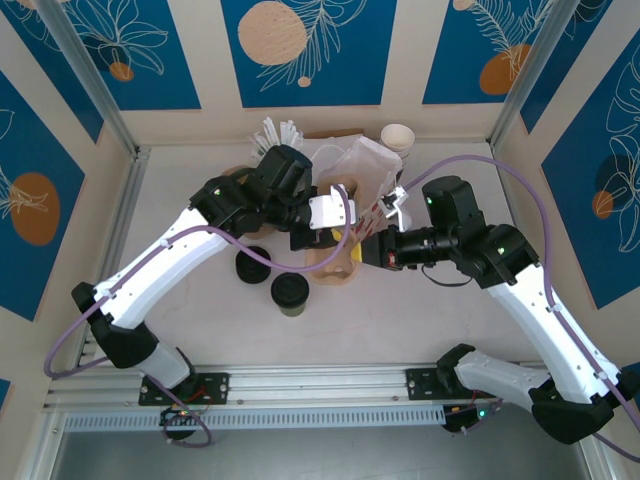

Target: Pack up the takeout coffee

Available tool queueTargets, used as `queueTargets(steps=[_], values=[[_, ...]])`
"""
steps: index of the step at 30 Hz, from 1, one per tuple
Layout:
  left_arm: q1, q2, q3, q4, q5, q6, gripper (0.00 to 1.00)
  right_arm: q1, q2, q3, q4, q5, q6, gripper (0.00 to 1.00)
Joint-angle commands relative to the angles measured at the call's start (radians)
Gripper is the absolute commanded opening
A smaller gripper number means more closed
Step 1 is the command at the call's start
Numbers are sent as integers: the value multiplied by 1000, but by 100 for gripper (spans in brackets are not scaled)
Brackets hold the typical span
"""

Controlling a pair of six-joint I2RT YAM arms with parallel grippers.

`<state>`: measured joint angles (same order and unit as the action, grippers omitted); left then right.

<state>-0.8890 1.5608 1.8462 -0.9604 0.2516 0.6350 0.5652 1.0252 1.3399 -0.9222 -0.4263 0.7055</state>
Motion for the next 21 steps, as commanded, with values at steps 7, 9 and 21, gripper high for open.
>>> queueTargets(steps=[7, 9, 21], values=[[-7, -24, 0, 37, -26, -9, 28, -35, -25, 39, -39, -13, -25, 22], [-7, -24, -1, 43, -49, -13, 28, -58, -34, 56, -57, -3, -37, 29], [16, -64, -2, 79, -119, -24, 28, -152, 33, 208, -204, 534, -38, 57]])
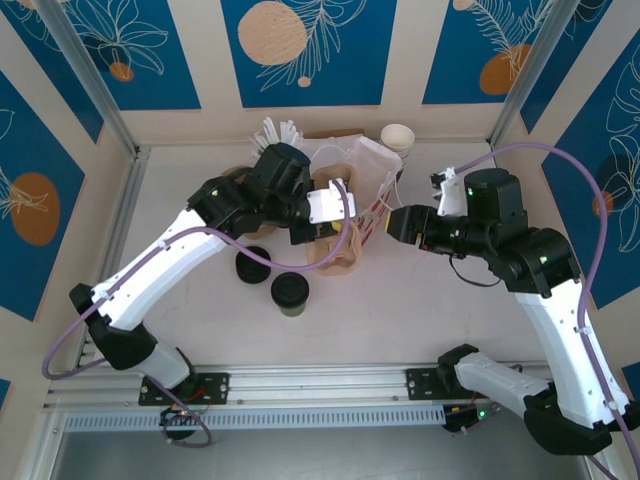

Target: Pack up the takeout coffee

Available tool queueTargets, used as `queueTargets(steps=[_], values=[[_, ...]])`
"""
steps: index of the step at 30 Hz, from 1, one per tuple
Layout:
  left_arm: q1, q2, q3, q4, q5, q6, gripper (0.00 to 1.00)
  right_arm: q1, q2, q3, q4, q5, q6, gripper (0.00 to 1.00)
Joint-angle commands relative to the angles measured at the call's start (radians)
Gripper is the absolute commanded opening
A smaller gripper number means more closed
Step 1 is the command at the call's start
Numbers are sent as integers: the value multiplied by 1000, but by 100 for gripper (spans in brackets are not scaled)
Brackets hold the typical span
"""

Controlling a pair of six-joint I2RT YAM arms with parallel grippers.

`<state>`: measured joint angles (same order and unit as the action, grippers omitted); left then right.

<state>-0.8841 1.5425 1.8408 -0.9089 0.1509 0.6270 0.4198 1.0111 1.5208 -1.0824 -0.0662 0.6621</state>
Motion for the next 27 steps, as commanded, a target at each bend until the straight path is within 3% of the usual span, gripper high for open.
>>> queueTargets(steps=[1, 5, 15, 25, 27], values=[[13, -48, 3, 30, -20, -17, 28, -9, 77, 45, -44, 208, 14, 61], [19, -58, 10, 31, -20, -25, 28, -16, 174, 81, -4, 278, 42, 67], [22, -83, 2, 60, -7, -39, 30, -47, 395, 127, 70, 307, 80, 68], [22, -98, 9, 99, 28, -61, 30, -64, 529, 139, 114, 255, 74, 59], [22, -99, 12, 103, 34, -63, 30, -65, 552, 150, 106, 250, 68, 54]])
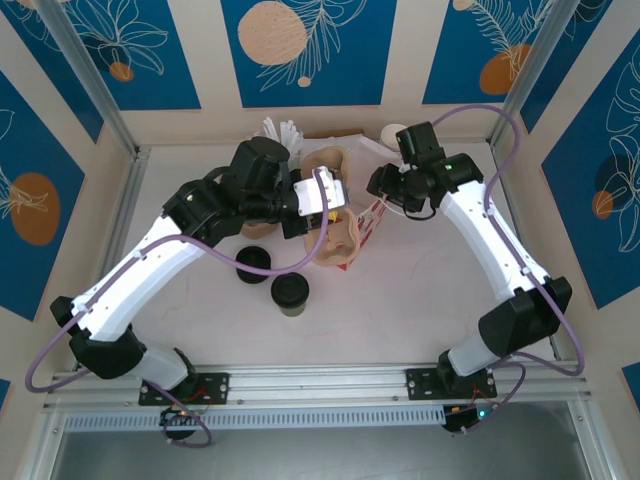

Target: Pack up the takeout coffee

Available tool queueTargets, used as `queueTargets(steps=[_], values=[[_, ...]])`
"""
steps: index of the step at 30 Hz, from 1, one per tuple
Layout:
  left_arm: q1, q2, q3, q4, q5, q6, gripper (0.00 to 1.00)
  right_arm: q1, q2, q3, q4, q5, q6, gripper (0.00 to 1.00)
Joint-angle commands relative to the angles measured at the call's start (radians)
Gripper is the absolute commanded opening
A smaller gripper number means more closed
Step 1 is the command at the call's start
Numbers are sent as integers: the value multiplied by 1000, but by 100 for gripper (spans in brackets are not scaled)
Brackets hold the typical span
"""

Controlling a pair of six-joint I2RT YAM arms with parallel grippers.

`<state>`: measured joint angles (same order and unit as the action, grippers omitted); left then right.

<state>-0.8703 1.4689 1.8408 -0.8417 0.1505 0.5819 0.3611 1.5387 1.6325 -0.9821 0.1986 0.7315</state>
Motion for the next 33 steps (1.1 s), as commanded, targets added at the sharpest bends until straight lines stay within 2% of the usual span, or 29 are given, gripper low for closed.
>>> queueTargets(steps=[1, 4, 6, 8, 16, 22, 33], values=[[8, -25, 16, 35, 35, -21, 30, -7, 33, 44, 3, -19, -9, 46], [9, -20, 33, 32, 46, -30, 30, -7, 38, 54, -4, -36, -40, 18], [9, -19, 40, 33, 57, -34, 30, -8, 31, 63, -18, -41, -58, 7], [8, -19, 41, 41, 68, -49, 30, -8, 14, 69, -37, -46, -79, 3], [8, 0, 44, 92, 172, -116, 30, -7, -76, 74, -148, -91, -153, 0], [8, 47, 43, 137, 262, -190, 31, 1, -168, 2, -186, -147, -215, 0], [10, 155, 54, 106, 404, -286, 31, 23, -319, -133, -223, -255, -309, 0]])
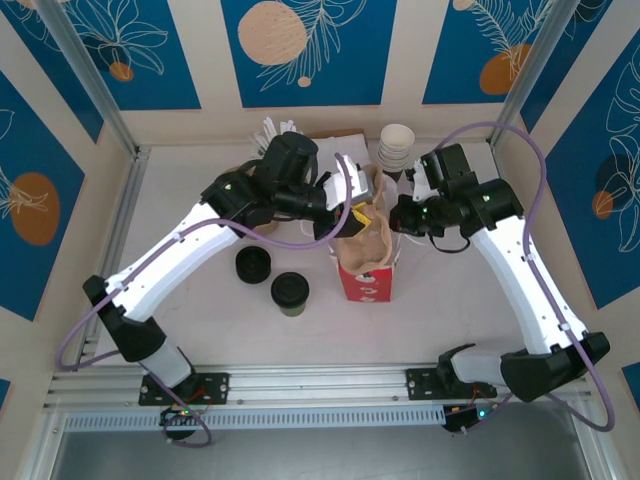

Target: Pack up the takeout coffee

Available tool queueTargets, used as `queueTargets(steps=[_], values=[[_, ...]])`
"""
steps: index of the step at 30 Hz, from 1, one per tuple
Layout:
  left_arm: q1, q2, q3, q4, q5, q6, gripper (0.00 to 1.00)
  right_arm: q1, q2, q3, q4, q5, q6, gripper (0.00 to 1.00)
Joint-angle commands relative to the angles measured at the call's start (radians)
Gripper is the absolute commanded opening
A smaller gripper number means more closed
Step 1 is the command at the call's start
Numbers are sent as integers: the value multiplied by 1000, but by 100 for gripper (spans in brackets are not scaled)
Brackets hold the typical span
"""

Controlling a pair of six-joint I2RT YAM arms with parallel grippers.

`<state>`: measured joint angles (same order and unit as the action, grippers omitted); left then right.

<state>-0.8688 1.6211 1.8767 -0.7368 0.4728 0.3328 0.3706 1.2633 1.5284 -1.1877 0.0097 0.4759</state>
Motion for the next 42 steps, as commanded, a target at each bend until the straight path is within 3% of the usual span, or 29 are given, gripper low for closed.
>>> queueTargets(steps=[1, 8, 19, 33, 35, 42], values=[[10, 6, 13, 0, 87, -37, 31, 19, -52, -37, -17, -63, -64, 0], [22, 38, 5, -21, 130, -57, 31, 24, -90, -79, -18, -94, -93, 0], [26, 8, -139, -6, 134, -55, 31, 26, -111, -124, -15, -100, -109, 0], [44, 123, -52, -113, 80, 19, 31, 25, -109, -117, -7, -127, -86, 6], [44, 135, -48, -111, 80, 24, 31, 25, -110, -119, -7, -129, -85, 10], [45, 170, -44, -107, 78, 17, 31, 17, -118, -70, -40, -91, -60, 40]])
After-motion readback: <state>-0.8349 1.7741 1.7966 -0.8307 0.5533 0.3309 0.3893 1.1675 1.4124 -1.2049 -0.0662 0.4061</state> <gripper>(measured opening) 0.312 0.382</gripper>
